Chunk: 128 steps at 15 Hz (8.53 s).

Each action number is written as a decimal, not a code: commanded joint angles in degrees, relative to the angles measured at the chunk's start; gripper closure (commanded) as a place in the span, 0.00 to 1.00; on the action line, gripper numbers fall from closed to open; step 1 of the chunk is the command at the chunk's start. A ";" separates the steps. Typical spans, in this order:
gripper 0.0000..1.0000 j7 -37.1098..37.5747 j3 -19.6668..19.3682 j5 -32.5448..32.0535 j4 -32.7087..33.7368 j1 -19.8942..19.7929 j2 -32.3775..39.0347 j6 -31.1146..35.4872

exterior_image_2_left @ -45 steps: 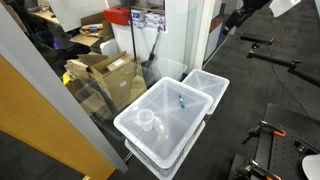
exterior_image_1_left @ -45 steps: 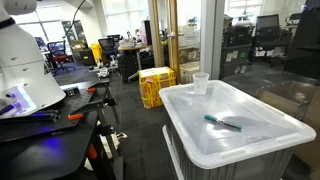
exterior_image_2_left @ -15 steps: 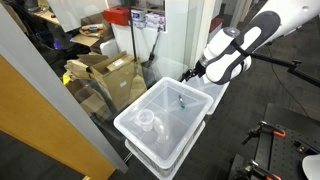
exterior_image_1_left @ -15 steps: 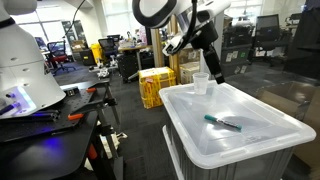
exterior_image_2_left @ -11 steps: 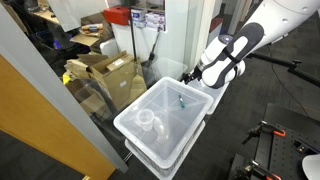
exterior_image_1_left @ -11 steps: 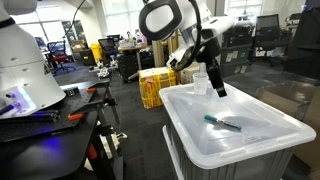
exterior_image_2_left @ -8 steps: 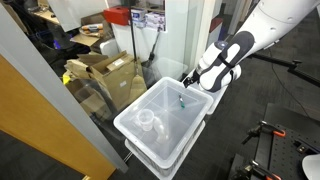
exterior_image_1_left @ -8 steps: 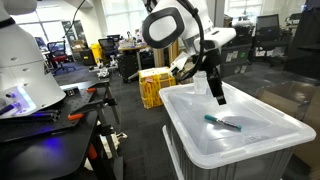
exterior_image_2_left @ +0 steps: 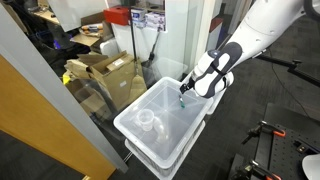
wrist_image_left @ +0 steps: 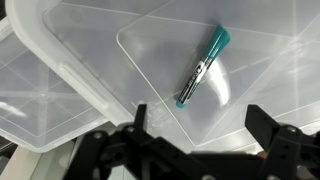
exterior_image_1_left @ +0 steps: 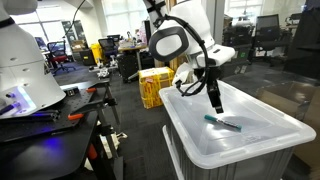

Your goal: Put the marker in the cup

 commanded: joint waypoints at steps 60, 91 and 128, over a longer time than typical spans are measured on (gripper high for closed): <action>0.95 6.46 -4.03 8.20 17.25 9.79 15.65 3.28; 0.95 3.68 -29.11 24.95 13.68 49.52 16.16 12.00; 0.18 0.29 -19.05 15.52 23.78 44.89 18.57 11.96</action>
